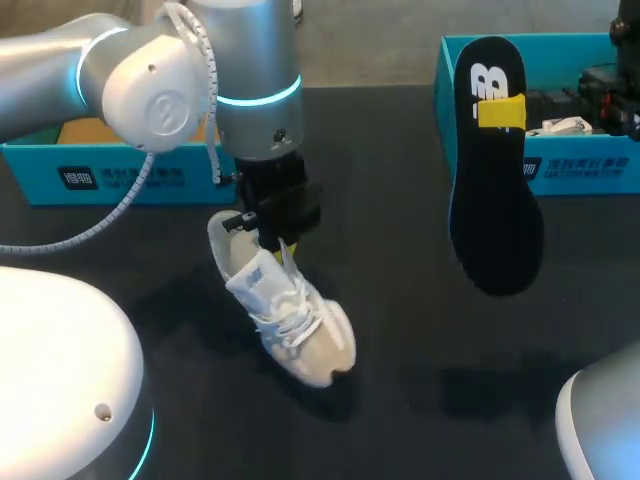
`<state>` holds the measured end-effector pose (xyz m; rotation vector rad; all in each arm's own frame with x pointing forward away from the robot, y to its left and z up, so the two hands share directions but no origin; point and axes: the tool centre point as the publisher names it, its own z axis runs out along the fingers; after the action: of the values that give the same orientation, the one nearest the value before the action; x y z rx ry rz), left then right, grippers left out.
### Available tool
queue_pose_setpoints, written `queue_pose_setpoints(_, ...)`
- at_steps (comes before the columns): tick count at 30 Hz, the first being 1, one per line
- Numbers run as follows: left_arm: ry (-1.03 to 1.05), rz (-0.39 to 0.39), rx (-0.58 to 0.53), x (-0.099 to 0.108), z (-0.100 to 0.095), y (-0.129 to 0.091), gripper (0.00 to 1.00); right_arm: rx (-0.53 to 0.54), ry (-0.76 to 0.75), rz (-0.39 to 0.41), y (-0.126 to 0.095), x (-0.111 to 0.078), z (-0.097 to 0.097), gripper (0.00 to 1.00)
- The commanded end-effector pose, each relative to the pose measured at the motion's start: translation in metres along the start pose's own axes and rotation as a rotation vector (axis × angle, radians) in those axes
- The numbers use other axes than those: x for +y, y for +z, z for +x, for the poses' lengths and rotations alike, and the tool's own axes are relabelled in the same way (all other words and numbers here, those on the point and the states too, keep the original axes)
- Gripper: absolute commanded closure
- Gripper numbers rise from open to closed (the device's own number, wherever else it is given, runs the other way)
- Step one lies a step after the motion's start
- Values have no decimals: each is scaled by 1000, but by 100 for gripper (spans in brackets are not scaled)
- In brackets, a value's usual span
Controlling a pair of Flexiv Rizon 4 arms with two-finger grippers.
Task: Take the shoe out of the shoebox, open the shoe tongue, remove and reinsert the insole, then place the shoe into the shoebox
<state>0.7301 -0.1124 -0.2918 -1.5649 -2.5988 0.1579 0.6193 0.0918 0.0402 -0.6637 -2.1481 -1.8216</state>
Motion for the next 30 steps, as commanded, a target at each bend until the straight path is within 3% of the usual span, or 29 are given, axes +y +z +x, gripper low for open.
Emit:
queue_pose_setpoints(1, 404, -78, 132, -12, -2, 6, 100, 2, 2, 6, 2, 3, -2, 100)
queue_pose_setpoints(16, 547, -104, 202, -45, 9, 41, 100, 2, 2, 6, 2, 3, -2, 100)
queue_pose_setpoints(30, 515, -79, 164, -58, 3, 43, 100, 2, 2, 6, 2, 3, -2, 100)
